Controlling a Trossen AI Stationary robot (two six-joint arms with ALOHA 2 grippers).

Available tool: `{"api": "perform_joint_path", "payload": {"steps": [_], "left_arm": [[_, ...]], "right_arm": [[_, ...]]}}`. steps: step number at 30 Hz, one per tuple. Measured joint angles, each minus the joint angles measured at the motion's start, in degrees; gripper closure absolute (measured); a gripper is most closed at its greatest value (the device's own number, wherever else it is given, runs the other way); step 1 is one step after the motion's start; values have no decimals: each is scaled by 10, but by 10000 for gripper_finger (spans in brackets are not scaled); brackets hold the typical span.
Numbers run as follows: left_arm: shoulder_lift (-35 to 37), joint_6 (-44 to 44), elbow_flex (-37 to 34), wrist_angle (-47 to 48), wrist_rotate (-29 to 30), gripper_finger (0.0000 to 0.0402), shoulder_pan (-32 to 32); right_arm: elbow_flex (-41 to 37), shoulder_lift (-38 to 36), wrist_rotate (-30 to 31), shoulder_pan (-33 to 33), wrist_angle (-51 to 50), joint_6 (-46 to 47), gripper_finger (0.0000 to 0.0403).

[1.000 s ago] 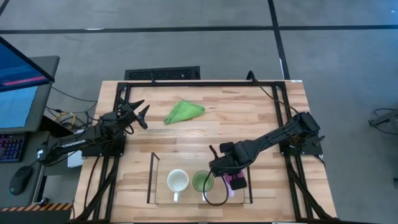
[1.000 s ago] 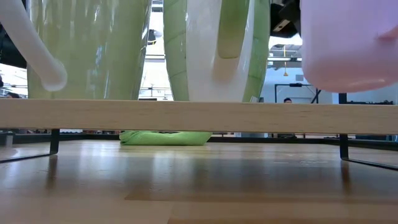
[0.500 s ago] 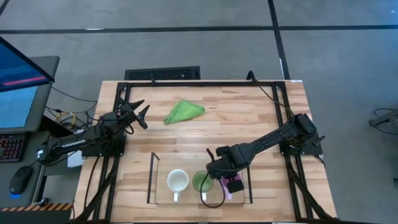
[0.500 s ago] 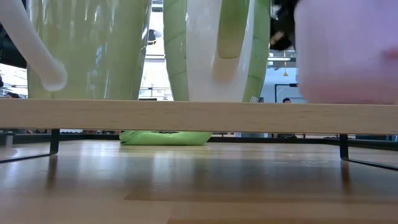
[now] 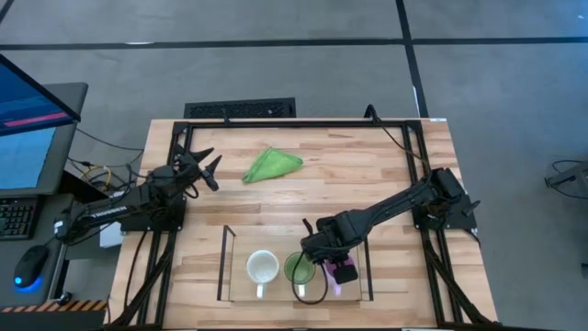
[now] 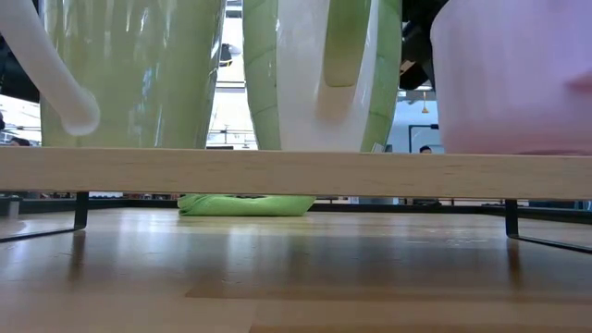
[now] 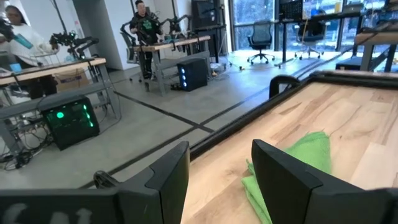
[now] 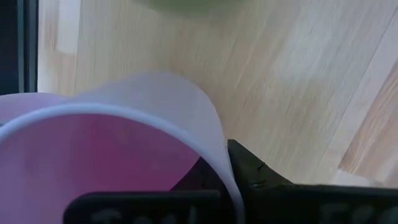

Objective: Stack small to large cups/mugs on shelf
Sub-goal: Put the pink mug on the shelf

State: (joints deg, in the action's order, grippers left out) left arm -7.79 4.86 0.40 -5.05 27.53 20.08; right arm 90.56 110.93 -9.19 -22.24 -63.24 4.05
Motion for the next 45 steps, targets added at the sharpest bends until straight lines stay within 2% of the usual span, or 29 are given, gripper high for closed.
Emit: {"api": "perform_joint_path", "payload": {"steps": [8, 21, 45], "left_arm": [[-1, 0, 0, 0, 0, 235, 0], [-1, 0, 0, 0, 0, 235, 0], [-1, -1, 0, 0, 0, 235, 0]], "right_arm": [[0, 0, 0, 0, 1, 5, 382], [0, 0, -13, 0, -6, 14, 348], [0, 0, -13, 2, -6, 20, 345]]}}
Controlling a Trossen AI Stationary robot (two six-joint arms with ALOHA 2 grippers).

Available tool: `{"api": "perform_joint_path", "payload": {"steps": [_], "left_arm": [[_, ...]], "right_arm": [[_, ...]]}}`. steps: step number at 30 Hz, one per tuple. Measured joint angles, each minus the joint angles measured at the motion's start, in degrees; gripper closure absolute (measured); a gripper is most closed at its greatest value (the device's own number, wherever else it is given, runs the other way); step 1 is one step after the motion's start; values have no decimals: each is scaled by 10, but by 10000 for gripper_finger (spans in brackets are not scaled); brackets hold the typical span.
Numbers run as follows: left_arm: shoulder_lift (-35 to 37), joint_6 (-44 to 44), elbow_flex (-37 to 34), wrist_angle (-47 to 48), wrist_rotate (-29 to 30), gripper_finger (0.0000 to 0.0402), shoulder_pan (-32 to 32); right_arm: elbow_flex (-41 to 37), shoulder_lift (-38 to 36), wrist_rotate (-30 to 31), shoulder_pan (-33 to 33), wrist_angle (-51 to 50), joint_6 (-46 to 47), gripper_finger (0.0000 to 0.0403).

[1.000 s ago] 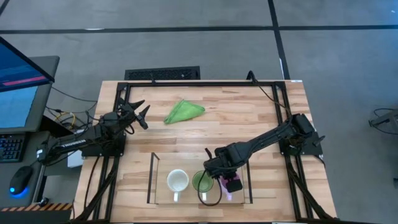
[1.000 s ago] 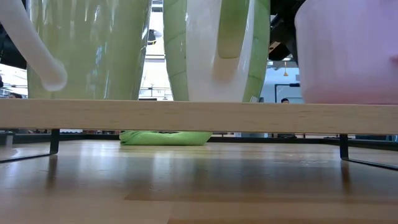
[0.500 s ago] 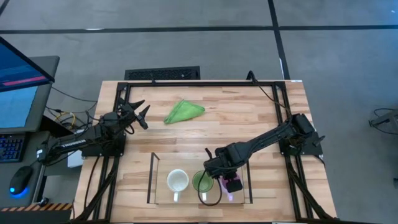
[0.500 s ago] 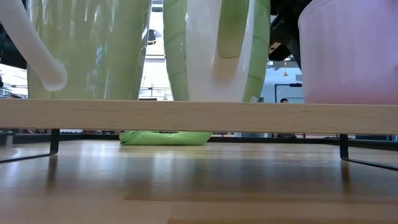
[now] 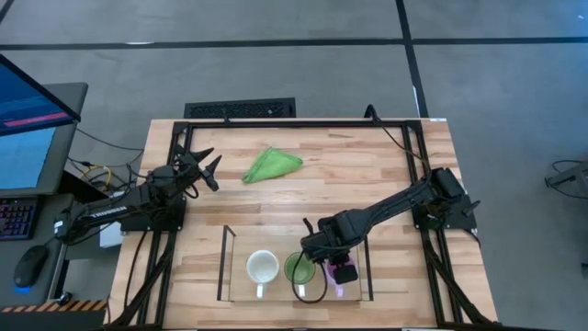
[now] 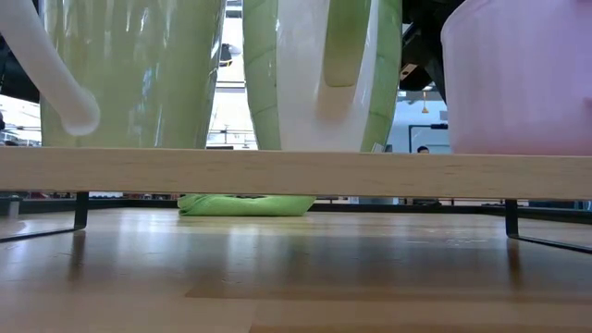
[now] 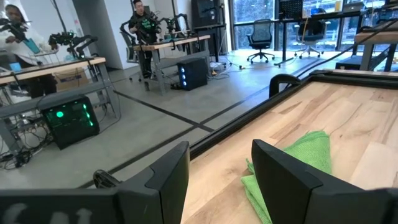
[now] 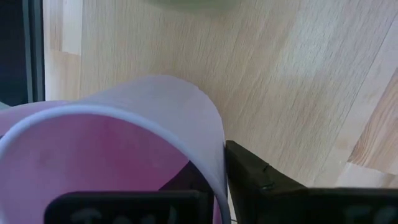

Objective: Stack small to large cups/mugs on shelf
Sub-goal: Put the pink mug on the shelf, then return to Home Position

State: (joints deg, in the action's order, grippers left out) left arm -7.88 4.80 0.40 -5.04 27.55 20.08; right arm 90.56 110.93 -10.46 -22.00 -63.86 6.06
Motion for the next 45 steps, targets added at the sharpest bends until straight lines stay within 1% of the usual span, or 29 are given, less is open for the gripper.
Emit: {"api": "perform_joint_path", "payload": {"steps": [4, 12, 18, 22, 37, 43, 45], "left_arm": [[0, 0, 0, 0, 0, 235, 0], [0, 0, 0, 0, 0, 235, 0], [0, 0, 0, 0, 0, 235, 0], [0, 0, 0, 0, 0, 235, 0], [0, -10, 0, 0, -3, 235, 0], [0, -12, 0, 0, -3, 235, 0], [0, -14, 0, 0, -3, 235, 0]], "right_arm": [[0, 0, 0, 0, 0, 0, 340], [0, 0, 0, 0, -1, 0, 300], [0, -2, 6, 0, -5, 4, 285], [9, -5, 17, 0, -13, 7, 281], [71, -6, 18, -7, -90, 30, 280], [107, -6, 34, -10, -129, 30, 280], [121, -6, 48, -9, -147, 33, 280]]}}
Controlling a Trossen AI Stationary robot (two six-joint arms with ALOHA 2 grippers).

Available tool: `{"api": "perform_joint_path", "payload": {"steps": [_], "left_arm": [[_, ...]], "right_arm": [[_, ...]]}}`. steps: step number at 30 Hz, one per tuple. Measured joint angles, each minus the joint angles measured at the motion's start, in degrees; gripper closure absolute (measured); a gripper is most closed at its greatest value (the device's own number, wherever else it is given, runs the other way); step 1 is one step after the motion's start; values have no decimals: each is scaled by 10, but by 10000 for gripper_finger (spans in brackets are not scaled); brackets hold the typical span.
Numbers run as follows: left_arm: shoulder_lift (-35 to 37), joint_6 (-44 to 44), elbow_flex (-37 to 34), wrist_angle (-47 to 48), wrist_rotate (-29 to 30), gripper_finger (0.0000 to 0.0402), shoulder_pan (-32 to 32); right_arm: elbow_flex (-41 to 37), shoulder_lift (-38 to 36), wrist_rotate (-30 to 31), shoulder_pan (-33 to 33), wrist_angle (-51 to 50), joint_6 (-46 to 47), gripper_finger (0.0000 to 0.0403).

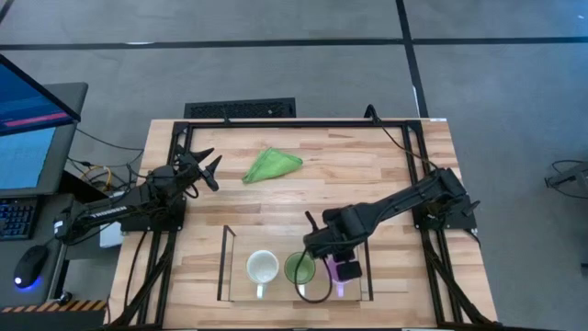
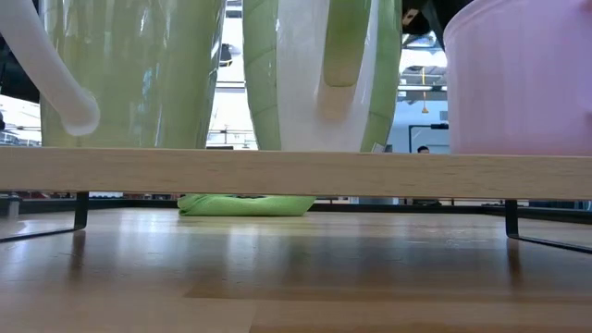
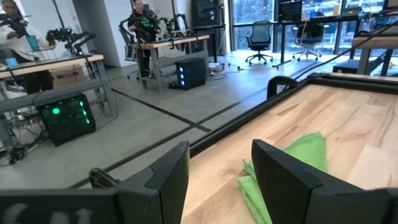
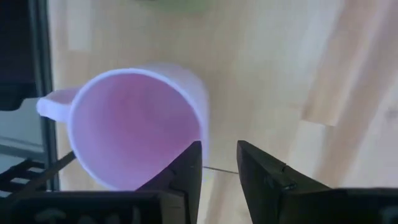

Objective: Stack small to large cups/mugs on shelf
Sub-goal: Return to Home Position

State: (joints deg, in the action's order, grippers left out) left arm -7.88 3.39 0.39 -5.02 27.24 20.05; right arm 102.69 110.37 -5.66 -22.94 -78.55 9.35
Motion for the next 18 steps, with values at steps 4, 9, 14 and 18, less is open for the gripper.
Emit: {"api": "perform_joint_path", "payload": {"steps": [4, 9, 14, 18], "left_arm": [[0, 0, 0, 0, 0, 235, 0], [0, 2, 0, 0, 0, 235, 0], [0, 3, 0, 0, 0, 235, 0], [0, 6, 0, -1, 0, 235, 0]], "right_arm": [[45, 0, 60, 0, -41, 3, 280], [110, -48, 162, 6, -51, -74, 280], [122, -158, 243, 34, -7, -177, 280], [123, -244, 240, 79, 47, -217, 280]]}}
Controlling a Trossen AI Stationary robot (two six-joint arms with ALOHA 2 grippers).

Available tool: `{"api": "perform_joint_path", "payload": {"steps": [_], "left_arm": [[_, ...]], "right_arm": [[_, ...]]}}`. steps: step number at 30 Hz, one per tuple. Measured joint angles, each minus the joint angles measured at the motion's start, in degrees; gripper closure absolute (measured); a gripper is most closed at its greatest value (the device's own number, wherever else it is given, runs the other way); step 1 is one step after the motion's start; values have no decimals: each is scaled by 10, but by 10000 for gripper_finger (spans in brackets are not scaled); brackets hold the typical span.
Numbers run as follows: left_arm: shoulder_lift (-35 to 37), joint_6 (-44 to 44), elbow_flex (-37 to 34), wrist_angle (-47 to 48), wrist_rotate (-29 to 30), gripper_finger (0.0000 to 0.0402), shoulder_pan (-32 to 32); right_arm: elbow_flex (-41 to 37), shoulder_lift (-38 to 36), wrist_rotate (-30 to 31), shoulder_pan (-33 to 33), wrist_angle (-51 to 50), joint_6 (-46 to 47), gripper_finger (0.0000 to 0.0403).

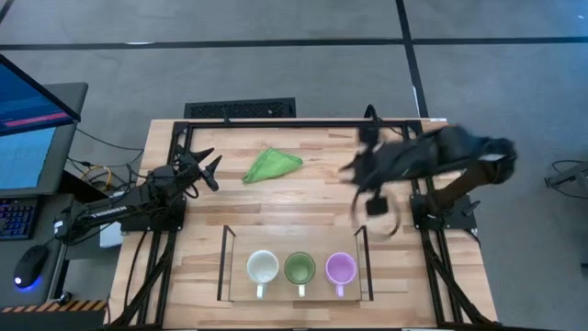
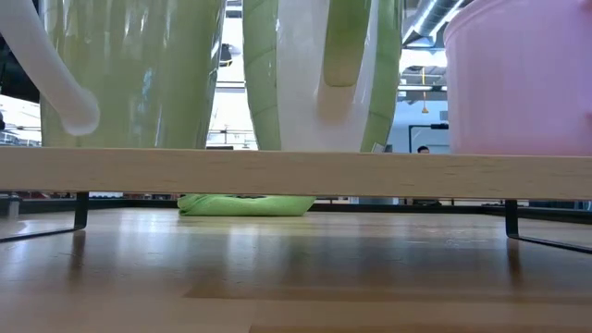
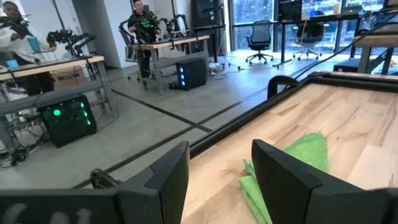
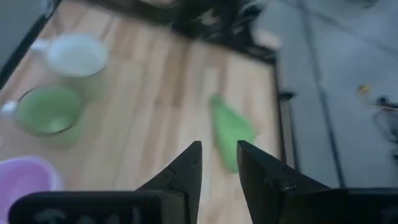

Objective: Stack small to large cups/mugs on shelf
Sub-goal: Return to Home Position

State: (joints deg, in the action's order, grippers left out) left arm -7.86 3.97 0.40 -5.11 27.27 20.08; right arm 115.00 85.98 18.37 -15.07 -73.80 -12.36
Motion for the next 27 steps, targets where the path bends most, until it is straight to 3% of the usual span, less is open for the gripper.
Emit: {"api": "perform_joint_path", "payload": {"steps": [9, 16, 21, 27], "left_arm": [[0, 9, 0, -14, 3, 235, 0], [0, 9, 0, -14, 3, 235, 0], [0, 9, 0, -7, 4, 235, 0], [0, 9, 0, 0, 4, 235, 0]], "right_arm": [[-1, -67, -17, 142, 29, -97, 280], [-7, -76, -173, 325, 61, -147, 280], [-85, -120, -188, 438, 102, -146, 280], [-240, -242, -243, 525, 224, -142, 280]]}}
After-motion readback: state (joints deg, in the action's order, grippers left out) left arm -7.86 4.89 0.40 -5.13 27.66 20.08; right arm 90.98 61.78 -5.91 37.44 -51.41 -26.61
